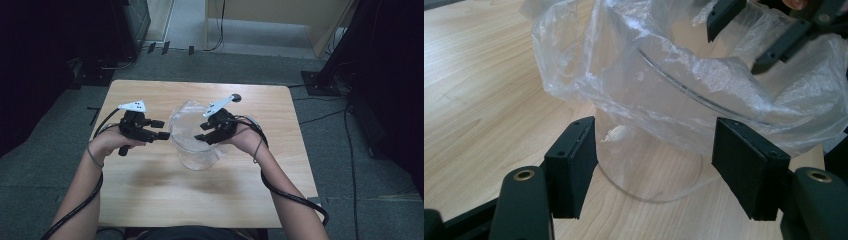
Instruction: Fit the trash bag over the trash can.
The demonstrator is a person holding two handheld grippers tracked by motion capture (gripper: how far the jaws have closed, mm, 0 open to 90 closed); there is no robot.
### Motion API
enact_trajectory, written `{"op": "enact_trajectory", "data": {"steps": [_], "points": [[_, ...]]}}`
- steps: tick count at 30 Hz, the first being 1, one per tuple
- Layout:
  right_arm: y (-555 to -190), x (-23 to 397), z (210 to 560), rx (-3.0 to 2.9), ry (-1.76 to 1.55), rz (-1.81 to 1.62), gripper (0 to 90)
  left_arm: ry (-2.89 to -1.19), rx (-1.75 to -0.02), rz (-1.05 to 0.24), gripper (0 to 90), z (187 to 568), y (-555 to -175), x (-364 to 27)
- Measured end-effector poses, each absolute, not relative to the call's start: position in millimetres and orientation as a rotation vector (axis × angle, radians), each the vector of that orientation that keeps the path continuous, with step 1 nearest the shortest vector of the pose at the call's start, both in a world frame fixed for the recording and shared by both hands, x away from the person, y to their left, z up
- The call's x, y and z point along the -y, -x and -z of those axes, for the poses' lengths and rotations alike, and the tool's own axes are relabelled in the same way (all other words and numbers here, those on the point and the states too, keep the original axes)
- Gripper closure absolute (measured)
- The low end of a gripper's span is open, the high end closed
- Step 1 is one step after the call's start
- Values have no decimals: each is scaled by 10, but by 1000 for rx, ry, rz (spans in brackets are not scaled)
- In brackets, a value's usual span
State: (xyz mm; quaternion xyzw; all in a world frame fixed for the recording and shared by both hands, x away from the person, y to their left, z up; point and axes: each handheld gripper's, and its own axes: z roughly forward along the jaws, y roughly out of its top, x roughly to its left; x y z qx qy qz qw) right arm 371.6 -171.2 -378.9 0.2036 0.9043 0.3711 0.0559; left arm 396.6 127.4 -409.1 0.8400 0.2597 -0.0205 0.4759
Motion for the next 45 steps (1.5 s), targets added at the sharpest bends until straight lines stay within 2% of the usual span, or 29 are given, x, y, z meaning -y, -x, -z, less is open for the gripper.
{"op": "enact_trajectory", "data": {"steps": [11,13,19,24,29,38,45], "points": [[-3644,1585,3820,-2873,-479,-1059,309,-2053,-623,58,335,4081,-3956,-1257],[-3668,1590,3801,-2870,-477,-1042,316,-2052,-624,59,335,4082,-3952,-1252],[-3812,1631,3683,-2802,-567,-1076,381,-2050,-625,68,334,4098,-3962,-1253],[-3897,1576,3652,-2786,-676,-1175,606,-2056,-628,74,334,4120,-3969,-1252],[-3976,1434,3670,-2792,-668,-1119,642,-2057,-628,75,335,4122,-3969,-1252],[-4206,1294,3679,-2800,-639,-1085,512,-2066,-625,82,335,4133,-3970,-1248],[-4273,1288,3716,-2797,-620,-1050,331,-2066,-627,85,334,4145,-3974,-1247]]}}
